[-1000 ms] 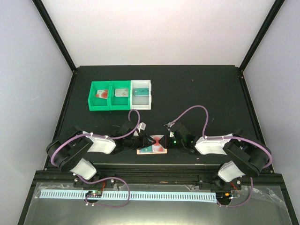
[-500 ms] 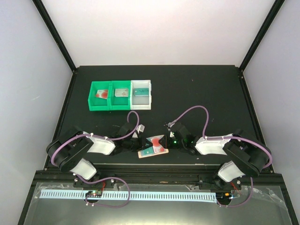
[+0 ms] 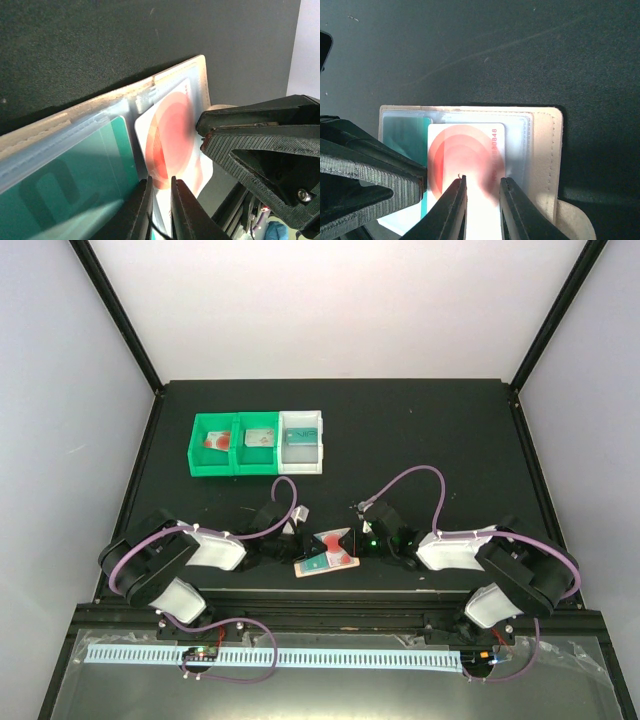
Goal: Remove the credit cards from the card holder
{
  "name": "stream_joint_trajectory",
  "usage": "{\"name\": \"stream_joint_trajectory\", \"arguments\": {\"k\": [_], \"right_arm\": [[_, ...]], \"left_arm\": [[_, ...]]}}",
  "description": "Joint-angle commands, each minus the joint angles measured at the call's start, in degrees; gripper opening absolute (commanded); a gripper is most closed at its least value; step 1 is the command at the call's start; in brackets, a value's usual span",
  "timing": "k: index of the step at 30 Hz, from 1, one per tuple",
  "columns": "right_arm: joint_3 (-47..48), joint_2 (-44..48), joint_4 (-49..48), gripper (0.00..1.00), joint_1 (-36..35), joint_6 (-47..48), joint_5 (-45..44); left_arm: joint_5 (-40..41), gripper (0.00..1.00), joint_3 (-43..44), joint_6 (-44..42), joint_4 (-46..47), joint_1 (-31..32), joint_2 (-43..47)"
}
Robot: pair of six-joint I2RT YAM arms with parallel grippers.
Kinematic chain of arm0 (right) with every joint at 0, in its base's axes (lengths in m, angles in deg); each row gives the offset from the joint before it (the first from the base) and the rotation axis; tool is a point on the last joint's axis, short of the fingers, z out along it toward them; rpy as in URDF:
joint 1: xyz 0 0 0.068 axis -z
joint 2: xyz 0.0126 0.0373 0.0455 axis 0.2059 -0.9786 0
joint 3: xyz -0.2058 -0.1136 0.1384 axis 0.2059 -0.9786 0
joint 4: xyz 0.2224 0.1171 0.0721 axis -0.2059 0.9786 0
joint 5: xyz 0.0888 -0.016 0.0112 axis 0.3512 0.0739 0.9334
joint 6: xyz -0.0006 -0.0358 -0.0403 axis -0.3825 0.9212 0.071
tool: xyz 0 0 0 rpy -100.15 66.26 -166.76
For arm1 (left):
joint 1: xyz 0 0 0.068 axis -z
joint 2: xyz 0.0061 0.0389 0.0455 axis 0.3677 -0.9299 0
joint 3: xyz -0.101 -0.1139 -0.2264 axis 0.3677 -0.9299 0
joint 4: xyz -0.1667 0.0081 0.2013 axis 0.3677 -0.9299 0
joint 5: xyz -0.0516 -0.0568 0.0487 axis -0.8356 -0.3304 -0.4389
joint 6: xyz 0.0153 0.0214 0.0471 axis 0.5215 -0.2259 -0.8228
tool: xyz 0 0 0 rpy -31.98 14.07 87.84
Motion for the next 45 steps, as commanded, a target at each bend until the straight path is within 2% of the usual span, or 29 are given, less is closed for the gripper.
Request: {"name": "stream_joint_trajectory", "arguments": {"k": [1, 6, 16, 21, 25, 30, 35, 45], "right_arm": [[-2.0, -0.8, 2.4, 0.19, -0.2, 0.4, 1.3], [-3.7, -0.1, 1.7, 0.19, -0.2, 0.1, 1.9], [-5.2, 0.3, 1.2, 0.19, -0.2, -0.4, 2.5], [-5.2, 0.3, 0.9, 0.19, -0.2, -0.6, 2.6], [-5.3, -0.1, 0.5, 0.19, -0.2, -0.7, 2.6], [-5.6, 0.0, 0.5, 0.19, -0.2, -0.9, 2.3], [-5.9, 0.6, 0.6, 0.19, -0.2, -1.0, 2.0], [-5.9, 0.4, 0.3, 0.19, -0.2, -0.9, 2.2]], "left_arm": [[0.8, 0.15, -0.1, 0.3, 0.9, 0.4, 0.9], [1.8, 0.24, -0.4, 0.4, 0.0, 0.4, 1.1], [4.3, 0.33, 0.9, -1.0, -7.8, 0.5, 4.1], [4.0, 0.38, -0.1, 1.5, -7.0, 1.5, 4.7], [3.8, 0.38, 0.7, 2.7, -5.8, 2.5, 2.3], [3.7, 0.36, 1.0, 4.2, -5.4, 2.6, -0.3], [3.9, 0.31, 0.0, 6.4, -2.5, 2.7, -0.2], [4.1, 0.07, 0.1, 5.2, -1.4, 2.6, 1.0]]}}
